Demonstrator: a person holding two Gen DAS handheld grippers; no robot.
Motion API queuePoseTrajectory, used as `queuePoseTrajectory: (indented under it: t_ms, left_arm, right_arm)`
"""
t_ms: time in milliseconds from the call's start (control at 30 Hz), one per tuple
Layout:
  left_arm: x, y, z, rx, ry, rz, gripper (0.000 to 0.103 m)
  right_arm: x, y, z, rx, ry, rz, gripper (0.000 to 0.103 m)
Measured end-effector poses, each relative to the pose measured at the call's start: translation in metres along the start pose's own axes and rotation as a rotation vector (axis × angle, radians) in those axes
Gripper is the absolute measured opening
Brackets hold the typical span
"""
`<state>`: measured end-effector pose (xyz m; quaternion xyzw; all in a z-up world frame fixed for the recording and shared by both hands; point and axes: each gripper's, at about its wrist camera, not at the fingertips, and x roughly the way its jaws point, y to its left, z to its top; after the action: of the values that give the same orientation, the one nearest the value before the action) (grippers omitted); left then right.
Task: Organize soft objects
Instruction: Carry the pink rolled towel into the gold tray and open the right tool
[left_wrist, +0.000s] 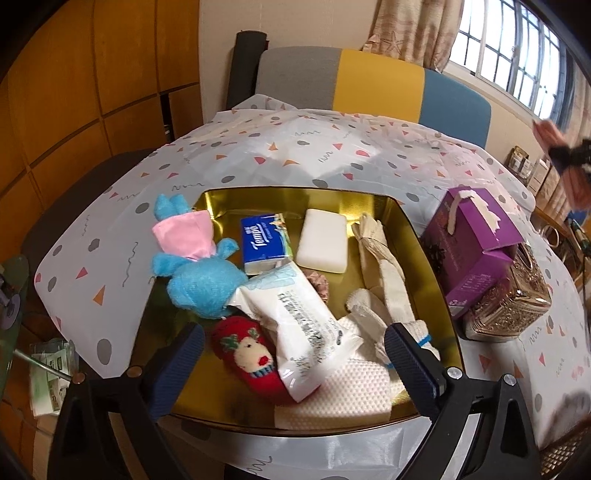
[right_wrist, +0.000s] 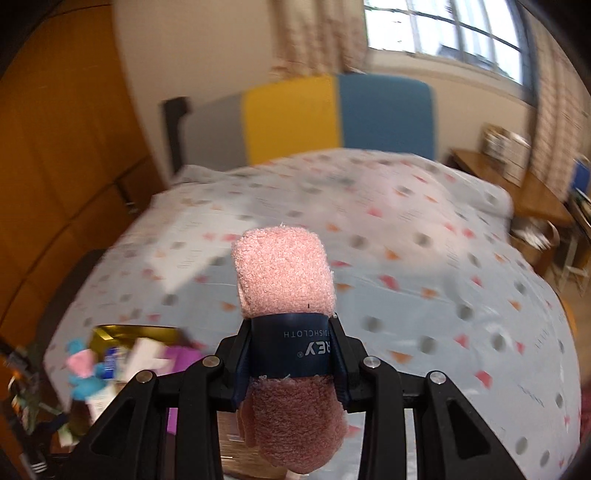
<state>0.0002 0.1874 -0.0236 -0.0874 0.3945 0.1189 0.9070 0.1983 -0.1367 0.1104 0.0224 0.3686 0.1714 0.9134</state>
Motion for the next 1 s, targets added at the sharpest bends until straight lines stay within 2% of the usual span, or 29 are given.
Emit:
queuePoseTrajectory:
  t_ms: [167,200,433,633,767,900,1000]
  left_arm:
    - [-0.005,0.019,0.002,-0.04,-0.024,0.026,0.102]
    - [-0.006,0.024,0.002,-0.052,-0.028,0.034,0.103]
    - [-0.012,0.053,0.002,-0.123,-0.046,0.078,0.103]
    - [-0.015,0.058,0.003,-0.126,-0.056,0.089,0.103]
    - [-0.013,0.057,0.003,-0.123,-0.051,0.087,0.103]
    - [-0.011,0.056,0.002,-0.12,-0.048,0.084,0.103]
    - [-0.01,0.055,0.002,-0.123,-0.049,0.08,0.103]
  right_arm:
    - [0.005,0.075,-0.002,-0.1,0.023,0.13,0.036]
    - [0.009,0.093,-0.005,-0.122,0.047,0.172,0.036]
    - [0.041,0.188,-0.045,-0.253,0.171,0.326,0.036]
    - [0.104,0.232,-0.095,-0.262,0.334,0.32,0.036]
    - [0.142,0.231,-0.122,-0.209,0.403,0.287,0.037]
    - [0.168,0.224,-0.141,-0.187,0.442,0.231,0.037]
    - [0.175,0.22,-0.148,-0.184,0.44,0.225,0.039]
